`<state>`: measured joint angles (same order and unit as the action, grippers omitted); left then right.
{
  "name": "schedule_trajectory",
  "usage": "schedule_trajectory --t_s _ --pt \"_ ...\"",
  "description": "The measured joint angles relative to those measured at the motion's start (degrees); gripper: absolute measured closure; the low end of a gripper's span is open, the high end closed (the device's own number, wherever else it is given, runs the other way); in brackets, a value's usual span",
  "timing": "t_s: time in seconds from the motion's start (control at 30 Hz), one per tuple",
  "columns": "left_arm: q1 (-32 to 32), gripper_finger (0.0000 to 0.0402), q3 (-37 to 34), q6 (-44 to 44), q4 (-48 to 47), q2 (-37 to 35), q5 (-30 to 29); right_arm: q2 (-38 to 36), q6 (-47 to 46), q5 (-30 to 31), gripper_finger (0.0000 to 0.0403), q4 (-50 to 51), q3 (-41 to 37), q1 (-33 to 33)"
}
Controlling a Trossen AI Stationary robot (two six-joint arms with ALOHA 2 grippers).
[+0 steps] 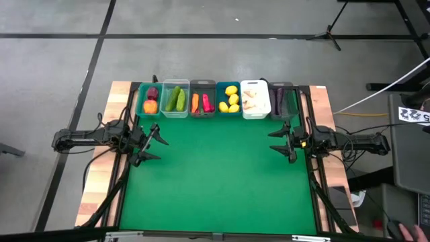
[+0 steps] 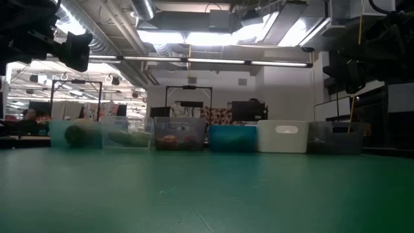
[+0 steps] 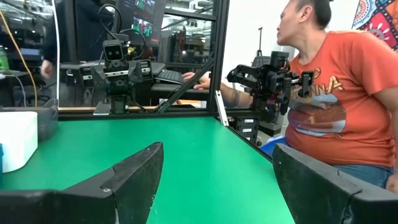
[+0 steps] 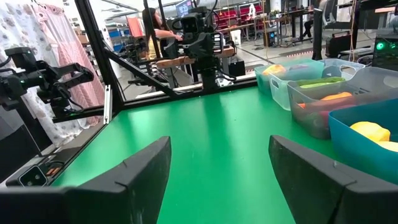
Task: Sort produce into baskets
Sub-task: Return to Home Position
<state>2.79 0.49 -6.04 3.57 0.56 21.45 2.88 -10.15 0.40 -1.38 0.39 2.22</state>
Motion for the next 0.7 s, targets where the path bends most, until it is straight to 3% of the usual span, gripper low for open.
schedule_trajectory --t_s 0.7 --pt "0.0 0.0105 0.0 0.0 0.0 0.0 0.0 0.0 0.0 0.0 0.0134 -0.1 0.0 0.0"
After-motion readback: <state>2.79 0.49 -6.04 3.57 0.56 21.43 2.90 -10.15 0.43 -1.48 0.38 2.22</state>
